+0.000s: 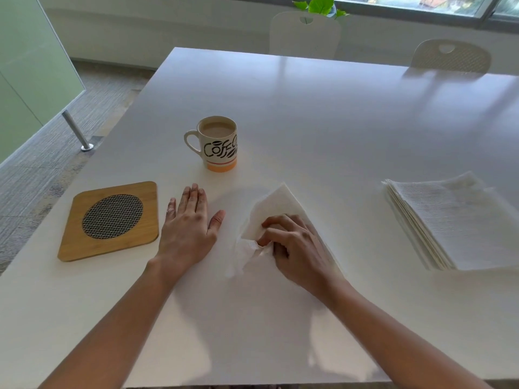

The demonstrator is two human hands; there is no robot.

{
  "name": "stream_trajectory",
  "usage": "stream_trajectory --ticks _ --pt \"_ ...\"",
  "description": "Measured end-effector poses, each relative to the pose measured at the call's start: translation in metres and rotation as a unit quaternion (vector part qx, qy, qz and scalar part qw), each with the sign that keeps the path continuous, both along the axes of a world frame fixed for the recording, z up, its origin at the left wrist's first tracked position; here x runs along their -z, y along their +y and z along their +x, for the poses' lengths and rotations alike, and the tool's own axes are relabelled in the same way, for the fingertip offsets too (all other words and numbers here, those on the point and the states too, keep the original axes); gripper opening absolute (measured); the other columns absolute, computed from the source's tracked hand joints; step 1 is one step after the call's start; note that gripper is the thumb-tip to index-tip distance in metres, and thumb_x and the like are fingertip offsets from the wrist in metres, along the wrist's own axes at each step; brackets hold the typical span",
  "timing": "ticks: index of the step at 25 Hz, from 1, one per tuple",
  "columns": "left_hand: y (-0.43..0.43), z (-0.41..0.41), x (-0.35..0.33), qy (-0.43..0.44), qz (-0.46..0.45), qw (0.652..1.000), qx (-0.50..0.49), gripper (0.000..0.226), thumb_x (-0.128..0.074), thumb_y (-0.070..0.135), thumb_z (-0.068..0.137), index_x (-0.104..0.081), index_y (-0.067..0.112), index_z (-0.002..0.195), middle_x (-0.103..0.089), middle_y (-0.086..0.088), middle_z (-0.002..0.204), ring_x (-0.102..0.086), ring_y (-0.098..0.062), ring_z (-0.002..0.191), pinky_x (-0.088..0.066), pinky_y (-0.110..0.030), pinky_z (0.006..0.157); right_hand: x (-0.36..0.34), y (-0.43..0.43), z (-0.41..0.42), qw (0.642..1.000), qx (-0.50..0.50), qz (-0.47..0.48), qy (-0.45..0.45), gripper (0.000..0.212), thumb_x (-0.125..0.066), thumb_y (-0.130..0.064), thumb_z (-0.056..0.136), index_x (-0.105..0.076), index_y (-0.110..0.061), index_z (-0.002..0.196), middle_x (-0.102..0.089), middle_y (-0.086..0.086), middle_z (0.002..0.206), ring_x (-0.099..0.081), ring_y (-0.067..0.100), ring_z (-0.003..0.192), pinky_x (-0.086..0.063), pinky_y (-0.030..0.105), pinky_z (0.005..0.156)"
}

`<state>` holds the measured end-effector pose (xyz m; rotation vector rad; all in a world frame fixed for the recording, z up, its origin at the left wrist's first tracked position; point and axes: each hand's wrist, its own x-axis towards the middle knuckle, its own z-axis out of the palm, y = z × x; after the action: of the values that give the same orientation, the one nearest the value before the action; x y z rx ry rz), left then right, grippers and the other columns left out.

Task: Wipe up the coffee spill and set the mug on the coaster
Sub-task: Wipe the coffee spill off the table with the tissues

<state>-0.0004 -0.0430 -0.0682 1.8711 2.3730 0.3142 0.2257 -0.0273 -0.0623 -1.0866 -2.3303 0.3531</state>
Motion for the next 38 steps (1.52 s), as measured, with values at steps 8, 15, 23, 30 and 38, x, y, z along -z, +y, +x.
stream_trajectory --ticks 8,15,23,30,38 --pt "0.000 0.000 -0.001 0.001 -0.001 1.000 -0.004 0.073 -0.019 0.054 0.099 -0.007 0.009 0.156 -0.003 -0.007 0.165 0.002 -0.017 0.153 0.002 -0.042 0.124 -0.006 -0.009 -0.009 0.985 0.098 -0.136 0.028 0.039 -0.052 -0.040 0.092 -0.038 -0.026 0.058 -0.058 -0.004 0.116 -0.052 0.016 0.101 -0.038 0.037 0.102" --pt "0.000 -0.001 0.000 0.000 0.006 1.000 -0.005 0.076 -0.021 0.056 0.098 -0.008 0.009 0.156 -0.005 -0.007 0.165 0.001 -0.017 0.153 0.001 -0.041 0.124 -0.011 -0.014 -0.012 0.982 0.068 -0.148 -0.098 0.054 -0.035 -0.035 0.089 -0.039 -0.037 0.143 -0.032 -0.010 0.156 -0.016 0.013 0.147 0.003 0.042 0.121" --pt "-0.003 0.000 -0.002 -0.003 0.004 1.000 -0.003 0.080 -0.021 0.061 0.096 -0.006 0.009 0.156 -0.003 -0.007 0.166 0.003 -0.016 0.153 0.002 -0.040 0.124 -0.010 -0.010 0.008 0.978 -0.005 -0.166 -0.126 0.058 -0.018 -0.037 0.089 -0.038 -0.042 0.144 -0.018 -0.012 0.161 0.001 0.011 0.151 0.002 0.044 0.122" --pt "-0.001 0.001 -0.002 0.008 -0.014 1.000 -0.006 0.078 -0.016 0.058 0.097 0.001 0.009 0.156 0.004 -0.007 0.165 0.008 -0.016 0.152 0.006 -0.040 0.123 -0.008 -0.027 -0.009 0.973 0.118 -0.148 -0.132 0.061 -0.024 -0.032 0.091 -0.023 -0.027 0.152 -0.004 0.000 0.164 0.006 0.016 0.151 0.005 0.034 0.120" --pt "-0.001 0.003 -0.004 -0.006 -0.023 1.000 -0.015 0.079 -0.017 0.057 0.098 0.004 0.005 0.154 0.008 -0.011 0.165 0.012 -0.019 0.152 0.006 -0.040 0.123 -0.014 -0.022 -0.032 0.986 0.023 -0.155 -0.056 0.059 -0.042 -0.015 0.095 -0.026 -0.020 0.151 -0.028 -0.001 0.159 -0.020 0.012 0.147 -0.013 0.025 0.121"
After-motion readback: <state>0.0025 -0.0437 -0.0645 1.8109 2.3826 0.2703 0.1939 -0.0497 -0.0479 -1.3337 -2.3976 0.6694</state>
